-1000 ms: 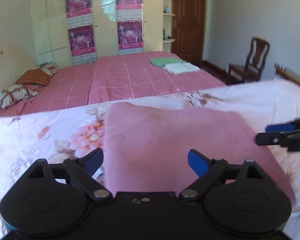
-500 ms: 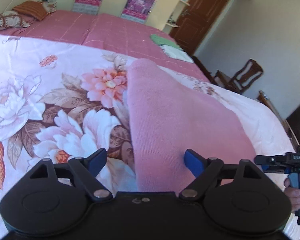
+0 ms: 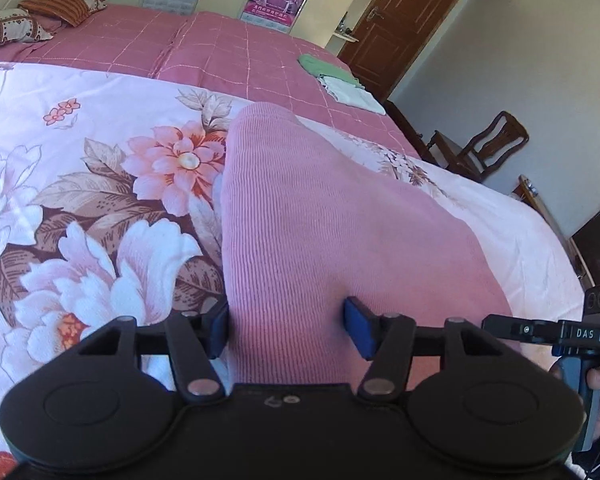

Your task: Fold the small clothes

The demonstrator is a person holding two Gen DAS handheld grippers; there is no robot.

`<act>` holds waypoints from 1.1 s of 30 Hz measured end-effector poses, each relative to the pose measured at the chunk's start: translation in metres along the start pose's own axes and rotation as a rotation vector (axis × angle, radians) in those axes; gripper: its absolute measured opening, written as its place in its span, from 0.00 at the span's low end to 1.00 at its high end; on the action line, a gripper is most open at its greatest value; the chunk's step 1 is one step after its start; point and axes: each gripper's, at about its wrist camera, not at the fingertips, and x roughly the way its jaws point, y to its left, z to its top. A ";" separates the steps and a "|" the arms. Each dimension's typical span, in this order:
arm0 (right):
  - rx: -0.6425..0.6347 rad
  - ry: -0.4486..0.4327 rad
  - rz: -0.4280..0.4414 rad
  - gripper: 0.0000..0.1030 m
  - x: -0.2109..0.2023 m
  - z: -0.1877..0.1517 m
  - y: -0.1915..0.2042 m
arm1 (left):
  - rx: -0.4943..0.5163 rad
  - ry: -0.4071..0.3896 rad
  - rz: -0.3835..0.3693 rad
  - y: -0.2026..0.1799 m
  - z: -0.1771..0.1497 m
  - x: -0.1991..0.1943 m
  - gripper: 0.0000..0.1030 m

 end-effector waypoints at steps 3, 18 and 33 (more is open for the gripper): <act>0.003 -0.016 -0.013 0.51 0.001 0.000 -0.001 | 0.010 0.009 0.023 -0.006 -0.001 0.008 0.65; -0.338 -0.074 -0.299 0.21 0.005 -0.015 0.086 | 0.311 -0.089 0.166 -0.093 0.004 -0.032 0.34; -0.320 -0.058 -0.471 0.21 -0.010 -0.064 0.106 | 0.235 -0.038 0.038 -0.064 -0.045 -0.039 0.34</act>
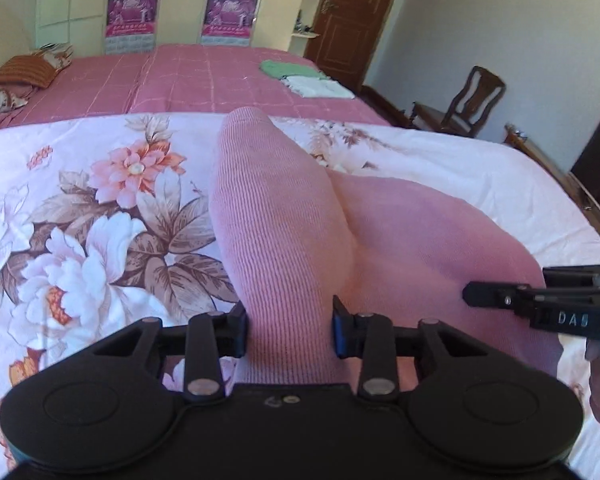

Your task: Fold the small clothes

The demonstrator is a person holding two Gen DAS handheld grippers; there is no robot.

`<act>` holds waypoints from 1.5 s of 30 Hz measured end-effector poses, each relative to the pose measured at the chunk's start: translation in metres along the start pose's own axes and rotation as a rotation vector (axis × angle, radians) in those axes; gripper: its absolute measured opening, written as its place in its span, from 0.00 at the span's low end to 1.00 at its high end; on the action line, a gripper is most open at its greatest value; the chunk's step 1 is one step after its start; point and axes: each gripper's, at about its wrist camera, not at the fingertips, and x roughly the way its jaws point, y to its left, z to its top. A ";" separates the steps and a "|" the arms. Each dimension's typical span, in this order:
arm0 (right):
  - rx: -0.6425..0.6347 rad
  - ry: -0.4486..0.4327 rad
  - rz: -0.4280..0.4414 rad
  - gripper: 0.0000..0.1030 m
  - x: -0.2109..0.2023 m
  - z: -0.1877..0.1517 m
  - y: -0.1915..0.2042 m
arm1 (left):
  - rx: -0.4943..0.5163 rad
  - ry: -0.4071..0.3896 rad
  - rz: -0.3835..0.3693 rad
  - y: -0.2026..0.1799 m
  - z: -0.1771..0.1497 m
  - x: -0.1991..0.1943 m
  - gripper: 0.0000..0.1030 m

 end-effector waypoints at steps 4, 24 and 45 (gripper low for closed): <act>-0.005 -0.072 0.001 0.21 -0.023 0.011 0.033 | 0.087 -0.037 -0.002 0.008 0.000 -0.032 0.34; -0.157 -0.063 0.203 0.21 0.070 0.024 0.322 | -0.072 -0.050 0.108 0.282 -0.060 -0.204 0.35; 0.125 0.029 0.157 0.39 0.149 0.020 0.292 | -0.261 -0.111 -0.072 0.385 -0.067 -0.173 0.61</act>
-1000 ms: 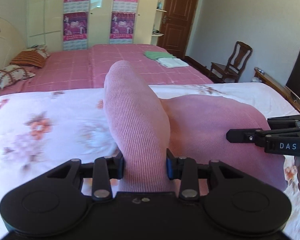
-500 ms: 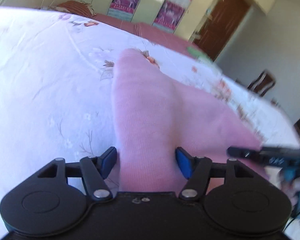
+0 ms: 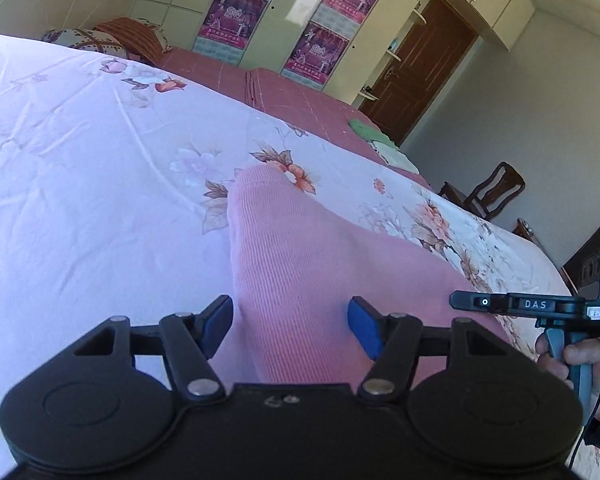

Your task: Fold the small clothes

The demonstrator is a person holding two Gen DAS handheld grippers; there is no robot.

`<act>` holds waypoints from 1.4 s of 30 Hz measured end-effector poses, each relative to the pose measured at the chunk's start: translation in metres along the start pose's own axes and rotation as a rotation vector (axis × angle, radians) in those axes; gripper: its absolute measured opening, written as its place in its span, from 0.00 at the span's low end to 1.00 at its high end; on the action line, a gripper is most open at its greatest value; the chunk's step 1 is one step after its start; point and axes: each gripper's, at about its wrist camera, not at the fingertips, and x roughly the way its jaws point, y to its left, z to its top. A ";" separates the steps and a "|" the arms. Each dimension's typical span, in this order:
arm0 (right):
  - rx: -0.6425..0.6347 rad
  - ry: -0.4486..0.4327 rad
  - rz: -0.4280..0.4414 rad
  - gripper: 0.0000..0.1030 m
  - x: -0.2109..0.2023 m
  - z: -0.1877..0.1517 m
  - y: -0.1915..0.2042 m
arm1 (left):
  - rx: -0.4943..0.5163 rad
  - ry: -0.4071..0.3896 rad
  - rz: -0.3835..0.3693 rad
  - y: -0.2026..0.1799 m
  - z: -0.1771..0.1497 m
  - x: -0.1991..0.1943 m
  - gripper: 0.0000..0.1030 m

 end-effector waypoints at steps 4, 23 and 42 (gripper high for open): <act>-0.152 -0.036 -0.065 0.12 0.006 -0.001 0.008 | 0.007 0.015 -0.003 0.010 -0.003 0.019 0.69; -0.447 -0.043 0.022 0.29 -0.093 -0.097 0.058 | 0.093 -0.001 0.051 -0.016 -0.104 -0.071 0.65; -0.405 -0.074 -0.120 0.14 -0.100 -0.115 0.056 | 0.136 -0.049 0.255 -0.047 -0.141 -0.098 0.66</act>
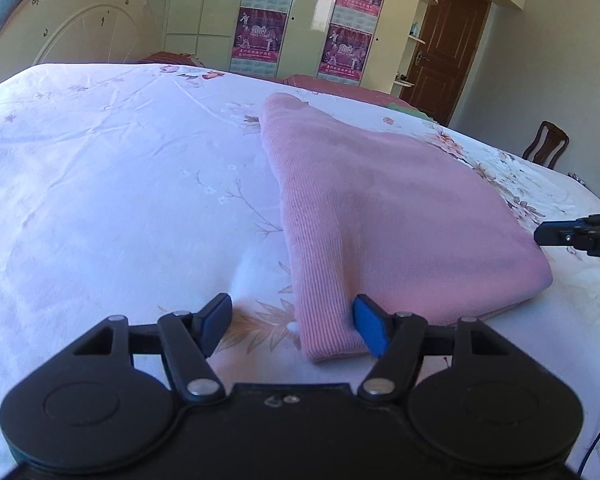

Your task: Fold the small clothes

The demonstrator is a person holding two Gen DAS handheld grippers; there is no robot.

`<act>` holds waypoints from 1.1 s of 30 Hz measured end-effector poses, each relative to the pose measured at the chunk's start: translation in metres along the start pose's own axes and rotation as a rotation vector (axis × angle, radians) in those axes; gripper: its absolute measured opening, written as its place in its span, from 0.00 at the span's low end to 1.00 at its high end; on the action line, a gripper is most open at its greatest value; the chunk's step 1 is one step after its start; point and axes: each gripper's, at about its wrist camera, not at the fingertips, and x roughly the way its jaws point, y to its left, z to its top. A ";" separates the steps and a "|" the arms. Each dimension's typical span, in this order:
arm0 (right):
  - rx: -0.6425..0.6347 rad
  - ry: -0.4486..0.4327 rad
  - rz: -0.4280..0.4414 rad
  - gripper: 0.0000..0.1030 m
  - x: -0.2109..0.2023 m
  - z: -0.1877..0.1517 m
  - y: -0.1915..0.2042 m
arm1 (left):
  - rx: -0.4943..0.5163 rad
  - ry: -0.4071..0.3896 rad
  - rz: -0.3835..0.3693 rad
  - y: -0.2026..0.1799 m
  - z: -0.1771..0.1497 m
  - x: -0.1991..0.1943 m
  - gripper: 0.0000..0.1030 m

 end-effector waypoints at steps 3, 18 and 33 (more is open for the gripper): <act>-0.014 -0.002 0.037 0.14 -0.008 -0.002 0.008 | -0.004 -0.005 0.013 -0.002 -0.004 -0.002 0.66; 0.004 0.087 -0.014 0.14 0.020 -0.031 0.008 | -0.005 -0.002 0.090 -0.016 -0.011 -0.007 0.69; 0.009 0.033 -0.005 0.78 -0.087 -0.078 0.042 | 0.040 0.010 0.179 -0.089 -0.082 -0.120 1.00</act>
